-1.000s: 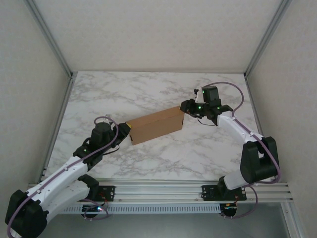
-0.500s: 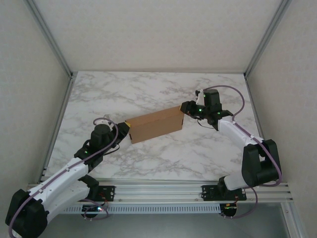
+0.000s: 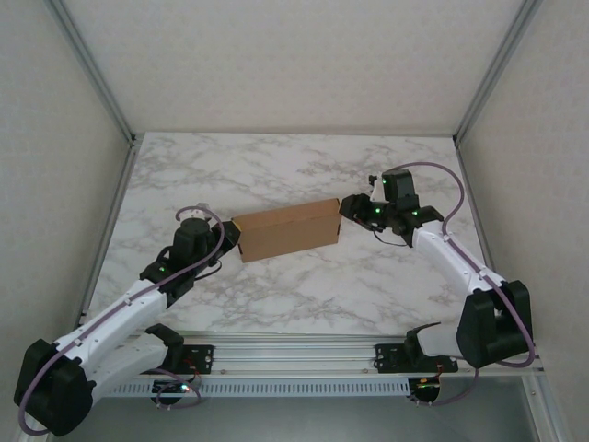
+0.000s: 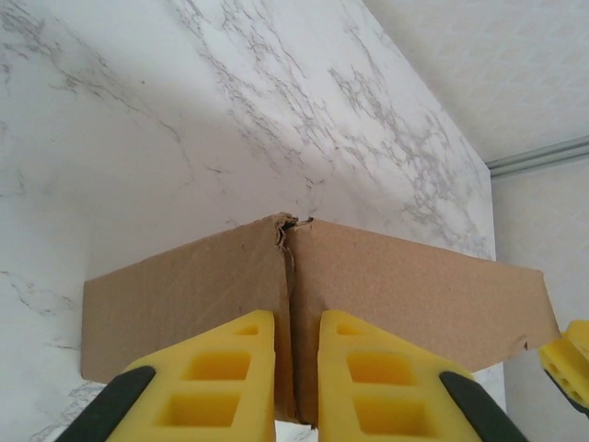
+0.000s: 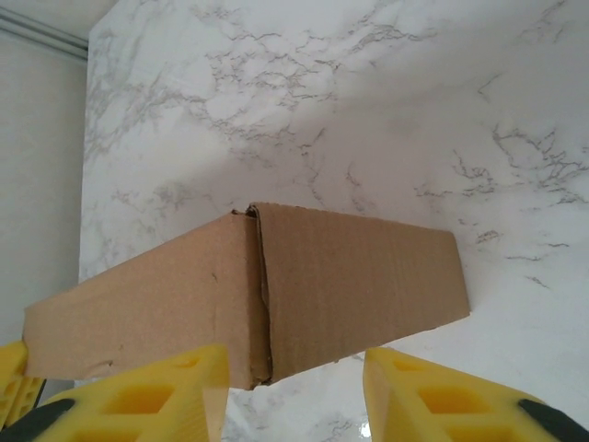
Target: Fold the paper box
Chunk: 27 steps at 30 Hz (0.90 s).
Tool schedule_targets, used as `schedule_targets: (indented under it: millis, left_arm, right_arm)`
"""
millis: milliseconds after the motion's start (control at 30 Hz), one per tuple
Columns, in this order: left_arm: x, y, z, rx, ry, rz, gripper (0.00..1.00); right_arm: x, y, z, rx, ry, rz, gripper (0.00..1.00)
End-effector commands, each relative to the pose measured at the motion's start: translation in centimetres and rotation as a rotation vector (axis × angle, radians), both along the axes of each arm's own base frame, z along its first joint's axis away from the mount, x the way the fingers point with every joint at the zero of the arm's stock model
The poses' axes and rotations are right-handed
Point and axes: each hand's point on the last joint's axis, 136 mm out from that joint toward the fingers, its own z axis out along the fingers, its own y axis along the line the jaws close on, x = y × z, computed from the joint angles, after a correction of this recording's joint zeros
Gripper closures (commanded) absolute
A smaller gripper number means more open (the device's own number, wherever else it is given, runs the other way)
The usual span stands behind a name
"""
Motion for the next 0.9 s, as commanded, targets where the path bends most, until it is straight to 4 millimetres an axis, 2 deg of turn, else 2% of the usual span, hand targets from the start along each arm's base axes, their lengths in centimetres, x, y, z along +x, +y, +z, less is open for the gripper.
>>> schedule_targets:
  millis: [0, 300, 500, 633, 733, 867]
  left_arm:
    - [-3.7, 3.4, -7.4, 0.215, 0.261, 0.026, 0.87]
    - [-3.5, 3.1, -7.3, 0.221, 0.254, 0.006, 0.87]
    - [-3.6, 3.2, -7.4, 0.228, 0.253, 0.007, 0.88]
    - [-3.4, 3.1, -7.2, 0.225, 0.232, 0.001, 0.89]
    - [-3.0, 2.8, -6.7, 0.227, 0.193, -0.015, 0.89]
    - [-2.7, 1.8, -5.7, 0.244, 0.135, -0.064, 0.89]
  right_arm:
    - [-0.7, -0.3, 0.1, -0.023, -0.011, 0.0, 0.59]
    - [0.2, -0.2, -0.4, -0.042, 0.016, -0.004, 0.63]
    - [0.0, -1.2, -3.9, -0.111, 0.099, -0.041, 0.7]
    - [-1.2, -2.6, -6.8, -0.19, 0.201, -0.084, 0.81]
    - [-2.0, -2.3, -6.2, -0.161, 0.174, -0.064, 0.8]
    - [-3.2, -1.4, -3.5, -0.101, 0.076, -0.012, 0.73]
